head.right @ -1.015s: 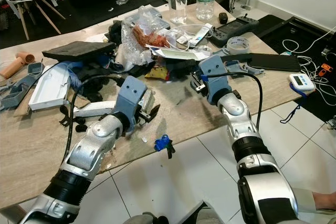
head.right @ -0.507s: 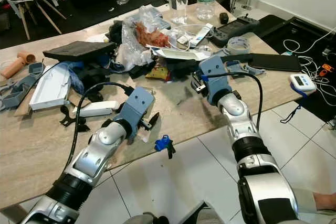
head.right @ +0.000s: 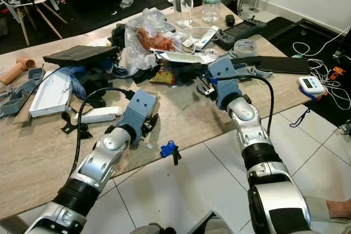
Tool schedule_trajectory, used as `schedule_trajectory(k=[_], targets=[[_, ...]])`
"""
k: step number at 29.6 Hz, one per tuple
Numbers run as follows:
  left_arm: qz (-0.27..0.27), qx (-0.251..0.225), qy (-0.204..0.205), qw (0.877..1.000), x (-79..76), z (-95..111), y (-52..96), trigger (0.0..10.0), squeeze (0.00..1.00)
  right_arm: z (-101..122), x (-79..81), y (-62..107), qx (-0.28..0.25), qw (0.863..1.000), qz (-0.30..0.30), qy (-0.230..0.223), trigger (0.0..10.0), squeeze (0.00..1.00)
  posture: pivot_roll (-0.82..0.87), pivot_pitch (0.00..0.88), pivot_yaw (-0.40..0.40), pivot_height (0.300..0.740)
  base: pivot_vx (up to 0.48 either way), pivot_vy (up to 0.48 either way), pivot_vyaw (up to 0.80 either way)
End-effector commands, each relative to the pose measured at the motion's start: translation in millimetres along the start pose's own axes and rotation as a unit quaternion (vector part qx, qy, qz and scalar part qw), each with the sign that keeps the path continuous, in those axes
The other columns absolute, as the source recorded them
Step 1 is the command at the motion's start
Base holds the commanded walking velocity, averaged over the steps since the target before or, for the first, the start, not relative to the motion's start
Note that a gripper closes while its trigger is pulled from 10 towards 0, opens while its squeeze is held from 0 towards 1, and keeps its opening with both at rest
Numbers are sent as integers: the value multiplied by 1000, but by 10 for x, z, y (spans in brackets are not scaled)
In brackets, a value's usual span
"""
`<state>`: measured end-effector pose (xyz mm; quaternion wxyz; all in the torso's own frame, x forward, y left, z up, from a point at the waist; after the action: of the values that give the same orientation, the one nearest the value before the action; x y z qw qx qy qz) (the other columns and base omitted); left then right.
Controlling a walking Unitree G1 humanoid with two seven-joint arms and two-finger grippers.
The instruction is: Picking trash to rubbish bin
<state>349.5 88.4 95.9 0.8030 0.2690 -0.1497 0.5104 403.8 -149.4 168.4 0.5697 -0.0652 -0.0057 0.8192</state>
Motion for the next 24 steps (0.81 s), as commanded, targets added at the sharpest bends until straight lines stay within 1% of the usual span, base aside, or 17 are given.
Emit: schedule_trajectory(k=[1, 8, 11, 12, 14, 15, 17, 18, 21, 22, 24], targets=[[-10, 42, 4, 999, -66, -210, 11, 0, 0, -45, 31, 13, 6, 1000, 1, -12, 10000, 0, -119, 110, 112, 740, 0, 0, 0], [-7, 40, 3, 999, -62, -209, 3, 0, 0, -33, 33, 12, 4, 1000, 0, -14, 10000, 0, -119, 110, 112, 740, 0, 0, 0], [-3, 32, 6, 999, -42, -189, 3, 0, 0, -25, 39, 10, 2, 1000, 1, -17, 10000, 0, -119, 110, 112, 740, 0, 0, 0], [-1, 21, 17, 1000, -33, -155, 0, 0, 0, -18, 44, 7, 0, 1000, 1, -20, 10000, 0, -119, 110, 112, 740, 0, 0, 0], [2, -3, 52, 999, -9, -75, -6, 0, 0, -1, 52, 1, -4, 1000, 2, -25, 10000, 0, -119, 110, 112, 740, 0, 0, 0], [1, -28, 75, 997, 6, 2, -8, 0, 0, 14, 57, -5, -8, 999, 3, -32, 10000, 0, -118, 107, 110, 740, 0, 0, 0], [0, -75, 144, 987, 64, 150, -1, 0, 0, 49, 59, -17, -16, 999, 4, -46, 10000, 0, -118, 107, 110, 740, 0, 0, 0], [-4, -103, 166, 981, 116, 221, 18, 0, 0, 82, 60, -24, -24, 998, 6, -61, 10000, 0, -121, 102, 109, 740, 0, 0, 0], [-13, -159, 202, 966, 243, 344, 74, 0, 0, 154, 71, -34, -41, 995, 15, -92, 10000, 0, -123, 102, 109, 740, 0, 0, 0], [-16, -170, 204, 964, 276, 356, 93, 0, 0, 171, 78, -34, -45, 994, 18, -99, 10000, 0, -123, 100, 109, 740, 0, 0, 0], [-16, -170, 204, 964, 276, 356, 93, 0, 0, 171, 78, -34, -45, 994, 18, -99, 10000, 0, -123, 100, 109, 740, 0, 0, 0]])
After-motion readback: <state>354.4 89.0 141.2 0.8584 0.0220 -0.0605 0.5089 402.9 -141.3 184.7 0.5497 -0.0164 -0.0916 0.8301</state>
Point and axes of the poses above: a point about 5 cm out from each wrist's last joint towards the gripper, its own y axis pointing back from the gripper into the wrist, its own z axis along the axis of the wrist's last joint, x = y × z, the point moved 3 cm from there along -y, pointing out of the wrist towards the gripper, and after that the axes turned 13 degrees about -y, right-handed, at the moved point
